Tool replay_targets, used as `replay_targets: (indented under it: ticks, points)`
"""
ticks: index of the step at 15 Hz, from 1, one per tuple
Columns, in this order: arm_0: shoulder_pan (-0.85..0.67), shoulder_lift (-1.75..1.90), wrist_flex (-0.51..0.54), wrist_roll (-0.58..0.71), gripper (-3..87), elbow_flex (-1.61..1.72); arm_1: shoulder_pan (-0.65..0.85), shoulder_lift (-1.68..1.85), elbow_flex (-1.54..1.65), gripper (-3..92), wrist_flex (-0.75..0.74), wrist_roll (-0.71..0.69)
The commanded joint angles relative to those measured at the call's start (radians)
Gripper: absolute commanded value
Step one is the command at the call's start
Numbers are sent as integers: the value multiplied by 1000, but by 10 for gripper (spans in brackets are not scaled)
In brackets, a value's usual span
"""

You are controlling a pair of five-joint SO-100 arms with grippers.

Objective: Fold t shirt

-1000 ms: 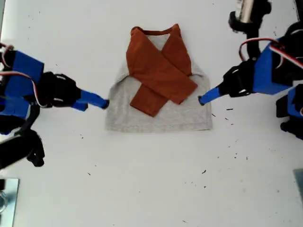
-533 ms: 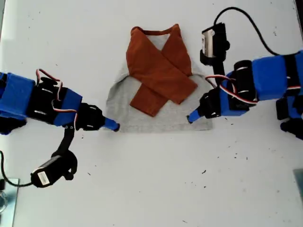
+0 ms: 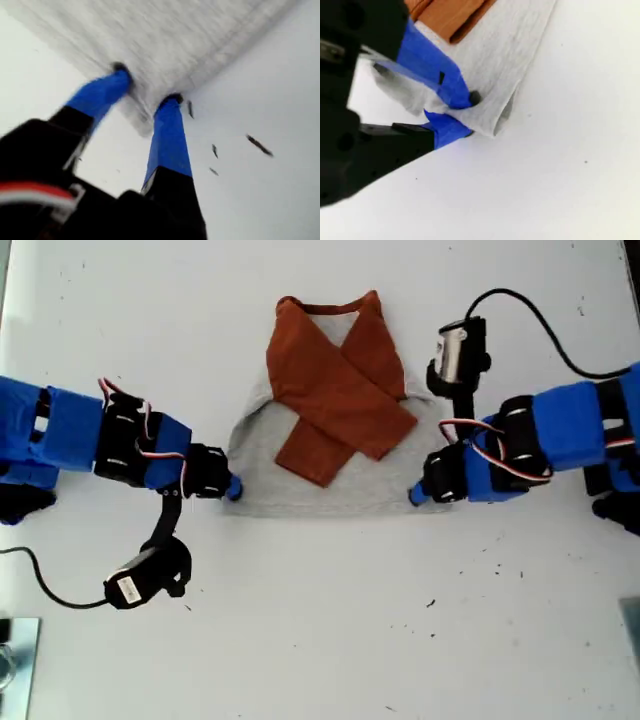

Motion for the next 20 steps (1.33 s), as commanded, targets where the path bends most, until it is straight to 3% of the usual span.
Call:
replay_targets:
  ticks: [1,4,7,10,12,14,15,17,18,19,20]
  points:
    - [6,15,-18,8,-3,-32,-23,-17,2,32,-77,-11]
    - [91,118,18,18,-3,-92,-92,241,-11,32,26,-48]
    - [268,261,38,-58,-3,-118,-256,509,-35,31,149,-57]
    - [413,273,34,-160,-3,-129,-377,445,-183,31,181,-63]
    - [385,298,31,-147,-3,-123,-318,414,-229,31,143,-137]
    - [236,465,43,-41,-3,-67,-143,500,-227,31,103,-256]
    - [89,597,66,26,-3,3,-12,572,-190,31,54,-311]
    - [-351,894,84,120,-3,270,304,719,-17,37,-40,-382]
    - [-560,1037,71,137,23,430,495,862,158,322,-120,-334]
    - [-624,1186,66,164,215,526,623,1003,304,401,-153,-304]
    - [-612,1279,133,149,278,545,664,1118,368,400,-48,-273]
